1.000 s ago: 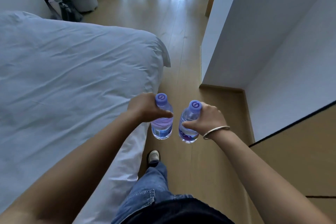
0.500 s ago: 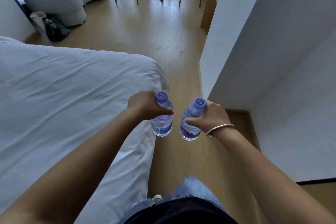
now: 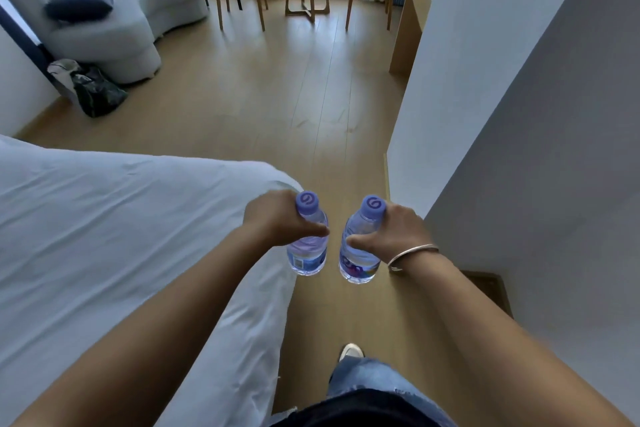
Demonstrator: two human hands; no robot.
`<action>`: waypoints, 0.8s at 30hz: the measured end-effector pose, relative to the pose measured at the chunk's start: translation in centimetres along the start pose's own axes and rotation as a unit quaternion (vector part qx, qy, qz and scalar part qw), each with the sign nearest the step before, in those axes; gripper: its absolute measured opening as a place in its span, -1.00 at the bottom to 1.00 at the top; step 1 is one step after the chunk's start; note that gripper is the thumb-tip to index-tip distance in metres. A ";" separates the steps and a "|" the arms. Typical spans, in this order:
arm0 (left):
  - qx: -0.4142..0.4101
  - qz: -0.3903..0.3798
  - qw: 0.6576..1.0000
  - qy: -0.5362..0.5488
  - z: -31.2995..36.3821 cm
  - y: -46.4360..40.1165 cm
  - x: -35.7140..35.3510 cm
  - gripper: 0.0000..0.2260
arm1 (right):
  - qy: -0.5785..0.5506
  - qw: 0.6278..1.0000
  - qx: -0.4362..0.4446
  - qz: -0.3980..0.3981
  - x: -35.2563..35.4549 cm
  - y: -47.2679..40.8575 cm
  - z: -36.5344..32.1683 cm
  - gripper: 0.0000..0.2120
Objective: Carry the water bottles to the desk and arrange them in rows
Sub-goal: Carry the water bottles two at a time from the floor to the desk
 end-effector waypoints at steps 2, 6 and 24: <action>0.015 0.013 0.999 0.025 0.9 -3.9 1.0 -0.59 | 0.009 1.000 0.006 0.002 1.9 -4.1 0.5 -0.63; 0.024 0.041 0.997 0.068 2.2 -10.1 2.3 -0.59 | 0.008 1.000 0.021 0.007 4.3 -11.0 0.9 -0.68; -0.015 -0.015 0.997 0.070 -1.6 -44.4 5.2 -0.58 | -0.007 0.998 -0.062 0.025 4.7 -43.2 2.1 -0.72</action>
Point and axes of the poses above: each hand's wrist, its own y-axis away from the middle knuckle, its own x-axis out of the back of the hand, z = x × y, the point moved 9 cm from there along -y, towards the middle knuckle, and after that the axes turned 8 degrees about -y, right-handed, at the moved point
